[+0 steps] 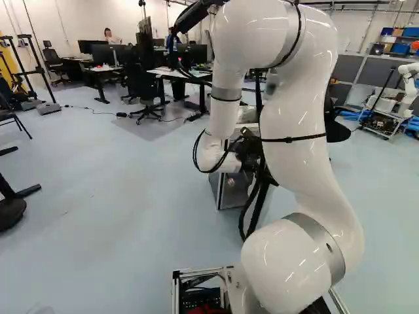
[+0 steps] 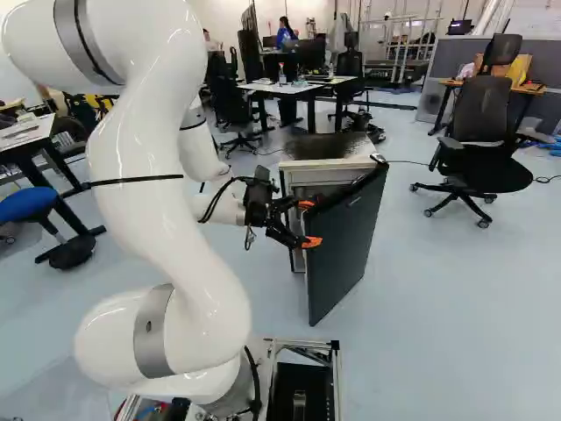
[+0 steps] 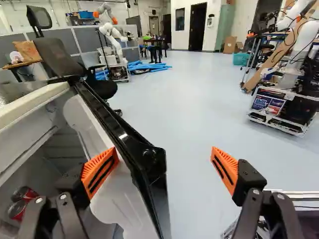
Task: Grab a drink from the fridge
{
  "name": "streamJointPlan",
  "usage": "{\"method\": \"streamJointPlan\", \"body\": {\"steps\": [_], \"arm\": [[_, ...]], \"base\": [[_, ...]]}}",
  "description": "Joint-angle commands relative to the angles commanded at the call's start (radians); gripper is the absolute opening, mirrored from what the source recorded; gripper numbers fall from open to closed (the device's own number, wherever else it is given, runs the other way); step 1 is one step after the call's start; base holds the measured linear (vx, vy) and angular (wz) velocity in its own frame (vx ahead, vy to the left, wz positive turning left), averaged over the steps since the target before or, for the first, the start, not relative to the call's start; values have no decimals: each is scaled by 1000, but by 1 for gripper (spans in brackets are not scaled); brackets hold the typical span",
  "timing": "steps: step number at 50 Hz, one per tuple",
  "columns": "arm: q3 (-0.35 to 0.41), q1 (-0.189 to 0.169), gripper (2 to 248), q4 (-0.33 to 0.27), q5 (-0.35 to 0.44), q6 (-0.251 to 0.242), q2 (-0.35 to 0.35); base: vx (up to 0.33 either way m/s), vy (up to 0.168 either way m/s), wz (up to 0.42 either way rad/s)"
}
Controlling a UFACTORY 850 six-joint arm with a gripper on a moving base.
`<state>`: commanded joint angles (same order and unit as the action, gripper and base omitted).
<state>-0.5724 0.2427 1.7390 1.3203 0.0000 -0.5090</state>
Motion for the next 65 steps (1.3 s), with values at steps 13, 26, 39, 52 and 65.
{"method": "streamJointPlan", "body": {"steps": [13, 26, 39, 52, 65], "arm": [[-7, -26, 247, 31, 0, 0, -2], [-16, -52, 247, 61, 5, 0, -5], [-31, -81, 247, 92, 20, 0, -11], [-49, -110, 247, 122, 40, 0, -16], [-68, -142, 247, 149, 48, 0, -22]], "base": [[0, 0, 0], [0, 0, 0], [0, 0, 0], [0, 0, 0], [0, 0, 0]]}}
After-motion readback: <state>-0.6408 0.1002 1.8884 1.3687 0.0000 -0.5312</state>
